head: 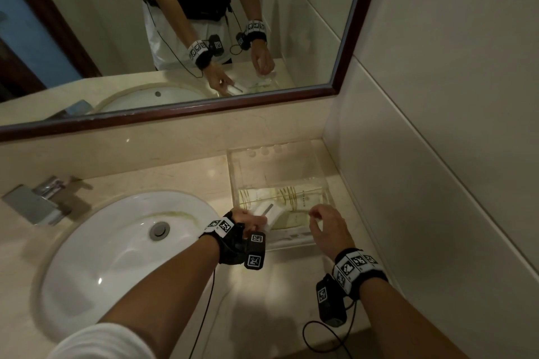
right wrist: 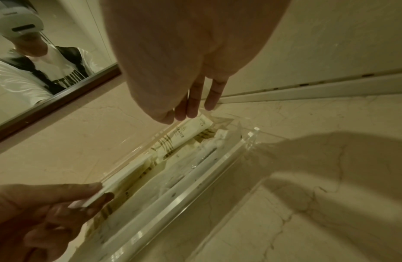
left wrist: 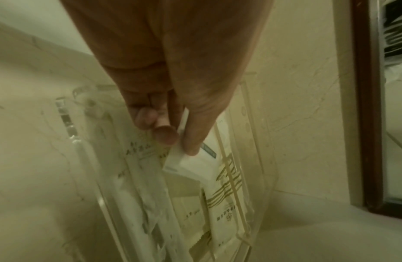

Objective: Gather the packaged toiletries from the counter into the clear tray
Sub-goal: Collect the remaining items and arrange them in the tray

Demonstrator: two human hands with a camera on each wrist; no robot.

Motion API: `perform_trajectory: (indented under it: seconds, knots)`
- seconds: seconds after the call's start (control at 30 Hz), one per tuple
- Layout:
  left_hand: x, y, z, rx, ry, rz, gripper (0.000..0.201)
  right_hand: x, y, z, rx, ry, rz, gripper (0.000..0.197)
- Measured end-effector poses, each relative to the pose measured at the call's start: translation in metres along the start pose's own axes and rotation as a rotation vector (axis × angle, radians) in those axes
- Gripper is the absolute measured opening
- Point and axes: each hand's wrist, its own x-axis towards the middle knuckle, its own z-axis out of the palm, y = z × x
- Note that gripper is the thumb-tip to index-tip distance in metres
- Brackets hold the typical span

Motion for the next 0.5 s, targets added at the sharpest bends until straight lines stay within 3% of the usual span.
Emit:
perform_trajectory:
  seconds: [0.17, 0.4, 0.5]
  knots:
    - [0.001, -0.003, -0.002, -0.109, 0.034, -0.036, 0.017, 0.003, -0.001, 0.002, 0.0, -0.015, 0.0, 0.01]
    - [0.001, -0.009, 0.003, -0.308, 0.048, 0.023, 0.034, 0.012, -0.002, 0.003, 0.01, -0.025, -0.02, 0.009]
    - [-0.003, -0.002, 0.005, -0.277, 0.096, 0.012, 0.026, 0.012, -0.002, 0.005, 0.017, -0.023, -0.025, 0.009]
